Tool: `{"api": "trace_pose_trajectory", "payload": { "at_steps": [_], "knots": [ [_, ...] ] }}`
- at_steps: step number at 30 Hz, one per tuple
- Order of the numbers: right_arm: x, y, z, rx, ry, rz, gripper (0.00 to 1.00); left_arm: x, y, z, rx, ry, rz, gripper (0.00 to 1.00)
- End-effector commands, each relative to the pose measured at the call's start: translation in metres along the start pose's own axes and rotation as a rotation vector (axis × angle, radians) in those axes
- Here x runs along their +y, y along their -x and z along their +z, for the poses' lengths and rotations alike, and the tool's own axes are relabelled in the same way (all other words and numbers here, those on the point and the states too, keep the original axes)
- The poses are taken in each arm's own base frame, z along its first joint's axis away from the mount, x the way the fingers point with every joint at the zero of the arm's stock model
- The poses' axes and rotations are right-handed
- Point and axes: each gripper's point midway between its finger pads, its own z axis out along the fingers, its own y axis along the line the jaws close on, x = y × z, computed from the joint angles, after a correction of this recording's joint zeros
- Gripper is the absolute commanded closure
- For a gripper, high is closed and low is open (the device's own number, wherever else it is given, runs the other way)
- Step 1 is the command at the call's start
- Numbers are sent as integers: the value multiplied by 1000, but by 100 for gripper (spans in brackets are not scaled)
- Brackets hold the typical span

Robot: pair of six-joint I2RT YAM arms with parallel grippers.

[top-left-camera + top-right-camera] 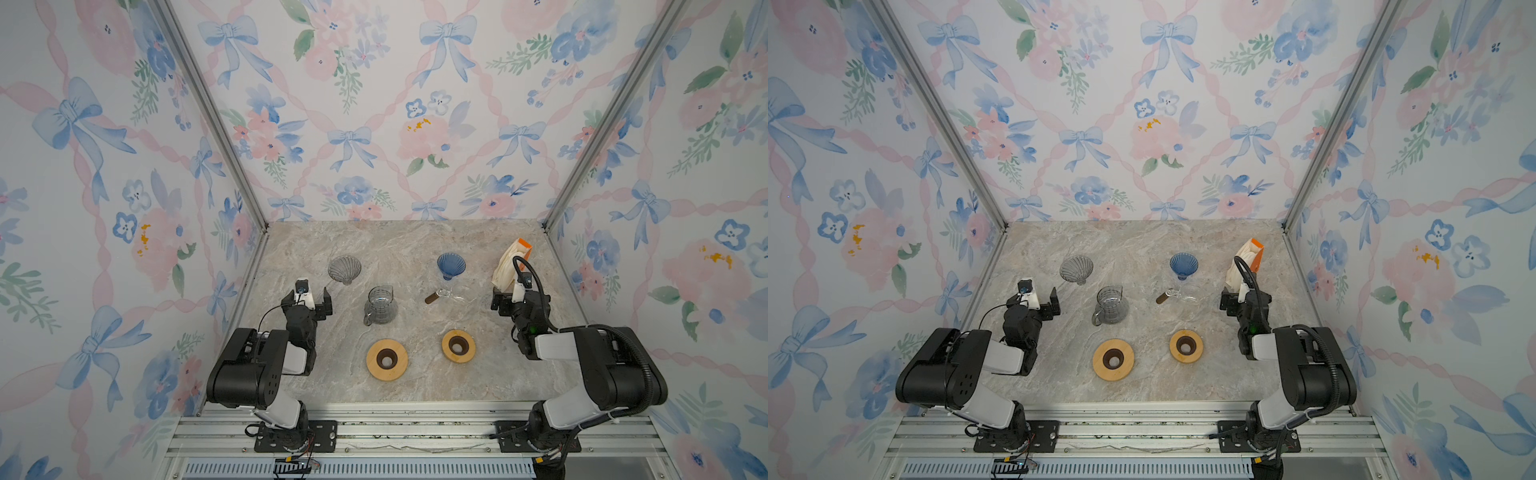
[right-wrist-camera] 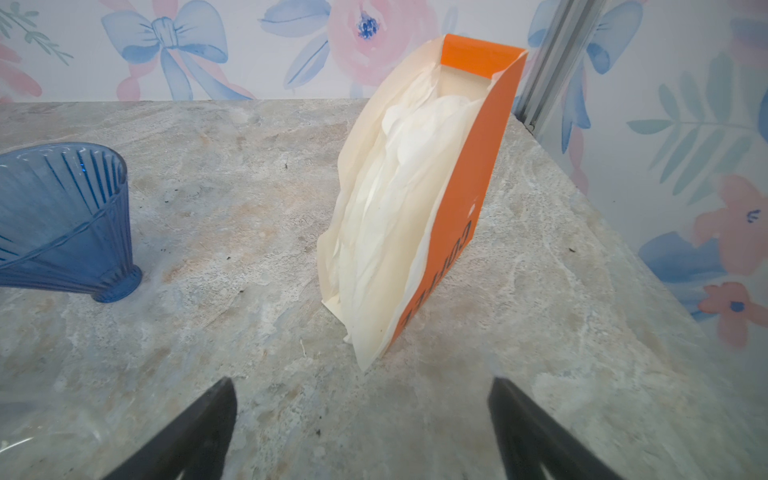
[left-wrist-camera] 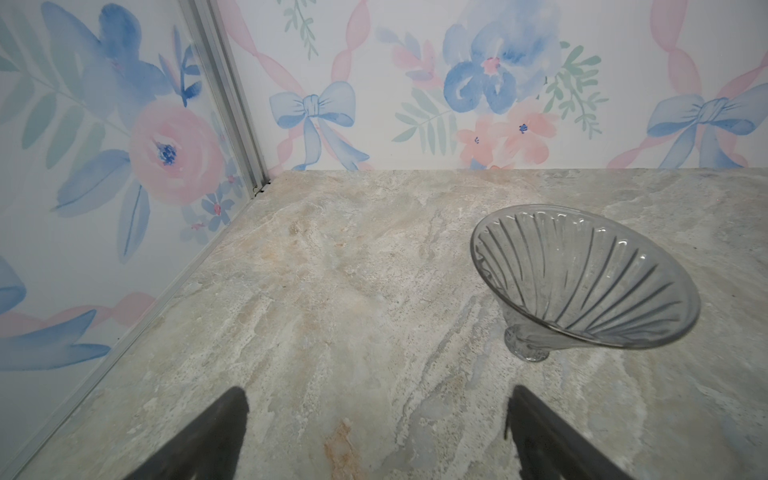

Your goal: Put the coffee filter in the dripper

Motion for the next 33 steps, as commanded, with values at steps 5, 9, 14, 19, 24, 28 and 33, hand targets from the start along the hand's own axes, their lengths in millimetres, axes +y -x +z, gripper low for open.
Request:
{"api": "trace_pose_trajectory", "payload": {
  "at_steps": [5,9,14,19,24,28,33],
  "knots": [
    [2,25,-7,-37,-13,-23,3,-2,19,-3,-19,-22,16,2],
    [6,34,-11,-25,0,-42,4,-2,35,-10,-44,-9,25,2],
    [12,54,-22,-34,-10,-76,4,-10,65,-17,-45,-53,-10,2],
    [18,91,-32,-74,13,-52,4,-20,89,-24,-23,-118,-64,2],
    [35,118,-43,-65,89,-70,3,-33,102,-36,46,-194,-115,2],
    [50,134,-58,-72,165,-83,4,-37,110,-46,118,-225,-160,2],
    [73,147,-78,-55,304,-114,3,-48,108,-56,256,-276,-209,2]
  ]
}}
